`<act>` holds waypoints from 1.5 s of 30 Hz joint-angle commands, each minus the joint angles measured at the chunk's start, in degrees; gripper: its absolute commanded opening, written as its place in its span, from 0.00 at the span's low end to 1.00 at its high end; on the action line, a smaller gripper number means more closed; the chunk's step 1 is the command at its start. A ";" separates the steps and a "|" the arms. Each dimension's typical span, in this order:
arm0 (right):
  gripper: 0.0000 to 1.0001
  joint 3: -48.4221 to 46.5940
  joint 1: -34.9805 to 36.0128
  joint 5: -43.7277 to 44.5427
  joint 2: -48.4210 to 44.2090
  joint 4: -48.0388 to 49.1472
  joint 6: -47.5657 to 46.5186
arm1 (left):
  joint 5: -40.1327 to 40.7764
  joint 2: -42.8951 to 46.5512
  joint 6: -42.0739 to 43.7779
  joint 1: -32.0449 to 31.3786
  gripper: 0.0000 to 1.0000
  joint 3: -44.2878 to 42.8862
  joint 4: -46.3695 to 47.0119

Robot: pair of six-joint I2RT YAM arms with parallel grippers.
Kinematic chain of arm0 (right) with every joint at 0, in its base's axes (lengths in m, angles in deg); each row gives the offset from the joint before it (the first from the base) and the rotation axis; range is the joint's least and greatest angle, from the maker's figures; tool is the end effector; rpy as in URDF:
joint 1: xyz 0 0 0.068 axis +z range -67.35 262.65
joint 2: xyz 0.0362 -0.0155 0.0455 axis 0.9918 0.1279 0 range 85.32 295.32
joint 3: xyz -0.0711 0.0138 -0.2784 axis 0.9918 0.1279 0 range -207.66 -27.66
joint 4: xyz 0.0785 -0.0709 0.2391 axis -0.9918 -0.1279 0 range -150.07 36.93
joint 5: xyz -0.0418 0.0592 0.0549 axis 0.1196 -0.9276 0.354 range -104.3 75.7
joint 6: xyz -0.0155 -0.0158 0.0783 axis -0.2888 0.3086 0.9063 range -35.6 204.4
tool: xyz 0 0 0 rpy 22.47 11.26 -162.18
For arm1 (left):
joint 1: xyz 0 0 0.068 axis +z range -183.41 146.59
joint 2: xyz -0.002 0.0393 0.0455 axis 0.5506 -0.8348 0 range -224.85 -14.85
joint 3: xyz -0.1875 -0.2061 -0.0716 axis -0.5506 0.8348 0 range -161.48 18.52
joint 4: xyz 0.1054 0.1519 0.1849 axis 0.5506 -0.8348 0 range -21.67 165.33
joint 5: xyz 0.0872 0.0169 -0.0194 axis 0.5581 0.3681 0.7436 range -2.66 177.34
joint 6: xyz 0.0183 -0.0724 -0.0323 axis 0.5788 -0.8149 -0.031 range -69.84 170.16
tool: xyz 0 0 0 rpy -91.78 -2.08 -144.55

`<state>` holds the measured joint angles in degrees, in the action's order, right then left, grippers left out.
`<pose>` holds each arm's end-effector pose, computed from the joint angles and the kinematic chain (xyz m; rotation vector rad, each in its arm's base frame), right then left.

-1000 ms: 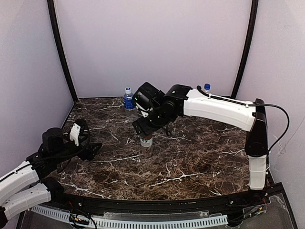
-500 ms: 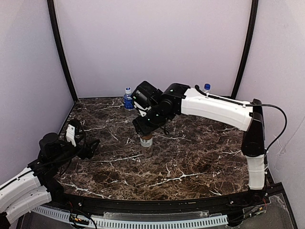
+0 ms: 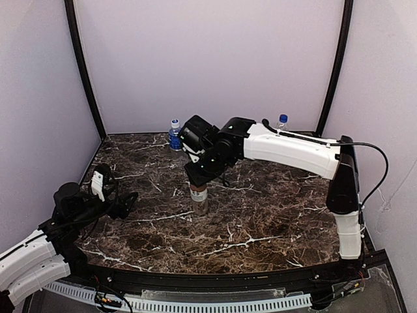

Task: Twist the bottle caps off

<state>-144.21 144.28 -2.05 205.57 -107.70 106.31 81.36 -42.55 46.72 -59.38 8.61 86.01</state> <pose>0.2431 0.4189 0.2772 -0.8016 2.4502 0.2807 0.1473 -0.0799 0.2078 0.4126 1.6661 -0.4709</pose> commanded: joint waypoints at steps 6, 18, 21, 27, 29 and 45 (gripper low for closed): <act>0.00 0.40 -1.11 -1.09 -1.58 -0.26 -0.48 | -3.28 0.30 1.19 0.27 0.95 0.69 0.69; 0.00 7.57 -0.80 -29.74 -12.09 30.45 -0.34 | -27.65 -7.09 22.14 -0.52 0.99 -18.85 -26.11; 0.00 7.45 -0.06 -32.02 -11.45 33.62 0.31 | -27.50 -9.30 28.37 -1.48 0.99 -22.62 -30.47; 0.00 7.62 1.15 -34.49 -11.00 38.00 0.91 | -22.15 -12.49 30.39 -1.88 0.90 -26.58 -30.07; 0.00 7.73 1.50 -35.59 -10.91 39.02 0.86 | -19.82 -13.16 29.20 -1.88 0.84 -26.60 -28.65; 0.32 12.07 -0.10 -33.95 -12.49 38.83 3.47 | -12.45 -12.07 28.45 -1.97 0.42 -26.70 -22.99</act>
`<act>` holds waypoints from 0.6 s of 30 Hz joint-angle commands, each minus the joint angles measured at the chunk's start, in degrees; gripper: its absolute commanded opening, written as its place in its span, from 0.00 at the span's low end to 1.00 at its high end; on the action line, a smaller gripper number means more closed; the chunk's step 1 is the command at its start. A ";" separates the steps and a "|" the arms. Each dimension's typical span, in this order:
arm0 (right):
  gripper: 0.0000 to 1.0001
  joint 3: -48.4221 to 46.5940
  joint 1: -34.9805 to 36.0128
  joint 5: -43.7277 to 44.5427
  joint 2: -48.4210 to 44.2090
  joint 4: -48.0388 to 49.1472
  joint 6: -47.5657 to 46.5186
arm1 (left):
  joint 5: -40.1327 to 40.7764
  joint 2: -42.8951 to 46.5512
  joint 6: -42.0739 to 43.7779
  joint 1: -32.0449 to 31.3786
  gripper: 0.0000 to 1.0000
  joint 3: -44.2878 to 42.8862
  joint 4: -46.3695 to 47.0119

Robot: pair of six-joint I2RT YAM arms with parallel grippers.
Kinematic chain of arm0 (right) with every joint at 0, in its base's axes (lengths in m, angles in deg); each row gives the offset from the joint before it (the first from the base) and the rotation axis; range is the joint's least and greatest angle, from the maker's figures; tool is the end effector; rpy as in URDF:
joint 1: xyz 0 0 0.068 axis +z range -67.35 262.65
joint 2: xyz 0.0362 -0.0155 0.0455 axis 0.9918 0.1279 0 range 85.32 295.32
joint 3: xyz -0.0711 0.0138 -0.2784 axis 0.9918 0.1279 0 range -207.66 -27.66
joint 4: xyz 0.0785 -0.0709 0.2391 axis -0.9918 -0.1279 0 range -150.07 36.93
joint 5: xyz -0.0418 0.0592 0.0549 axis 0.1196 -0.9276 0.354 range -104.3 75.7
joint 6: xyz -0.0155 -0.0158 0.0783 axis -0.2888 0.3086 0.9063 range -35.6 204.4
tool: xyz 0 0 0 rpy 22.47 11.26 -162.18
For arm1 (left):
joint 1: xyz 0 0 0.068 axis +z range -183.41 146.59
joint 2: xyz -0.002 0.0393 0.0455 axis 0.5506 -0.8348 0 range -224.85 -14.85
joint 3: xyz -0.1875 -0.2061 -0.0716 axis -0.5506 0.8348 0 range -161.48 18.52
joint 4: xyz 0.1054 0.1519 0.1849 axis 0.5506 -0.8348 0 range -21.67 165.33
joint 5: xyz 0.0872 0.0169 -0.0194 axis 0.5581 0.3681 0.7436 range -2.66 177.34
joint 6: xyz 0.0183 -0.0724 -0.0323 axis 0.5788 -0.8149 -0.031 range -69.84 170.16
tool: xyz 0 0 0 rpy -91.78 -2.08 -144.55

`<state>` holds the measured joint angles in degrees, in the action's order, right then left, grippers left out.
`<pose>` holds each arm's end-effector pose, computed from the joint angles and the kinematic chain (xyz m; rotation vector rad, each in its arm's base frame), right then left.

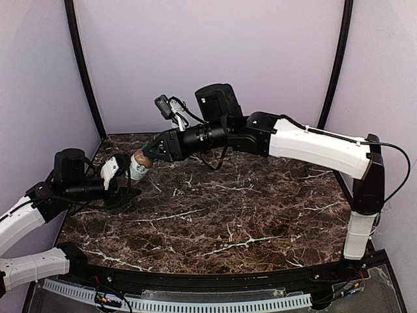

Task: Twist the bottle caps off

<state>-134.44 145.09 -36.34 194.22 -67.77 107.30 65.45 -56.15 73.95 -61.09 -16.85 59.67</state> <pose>0.2036 0.4475 0.3883 -0.9795 1.8424 1.3348 0.1558 -0.1115 0.2809 1.0639 1.6241 -0.4164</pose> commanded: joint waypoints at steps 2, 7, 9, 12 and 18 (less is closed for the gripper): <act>0.61 2.54 -1.37 -0.94 -1.14 -1.14 3.10 | 5.04 1.57 4.94 -0.26 0.39 -1.67 3.05; 0.90 2.76 -2.23 -3.70 -1.60 -0.51 4.25 | 12.57 1.11 20.62 -0.27 0.37 -2.32 3.75; 0.90 2.96 -2.37 -4.35 -1.76 0.02 4.36 | 17.74 0.87 26.69 -0.31 0.35 -2.41 5.15; 0.89 3.32 -2.37 -5.08 -1.64 1.07 4.46 | 21.95 0.52 36.41 -0.53 0.35 -2.13 7.45; 0.82 4.30 -3.40 -6.96 -0.27 2.47 7.99 | 28.63 0.47 44.75 -0.94 0.34 -0.69 16.66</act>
<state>-131.73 142.53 -40.89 194.05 -68.01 112.43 87.96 -55.82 109.64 -61.57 -17.84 68.70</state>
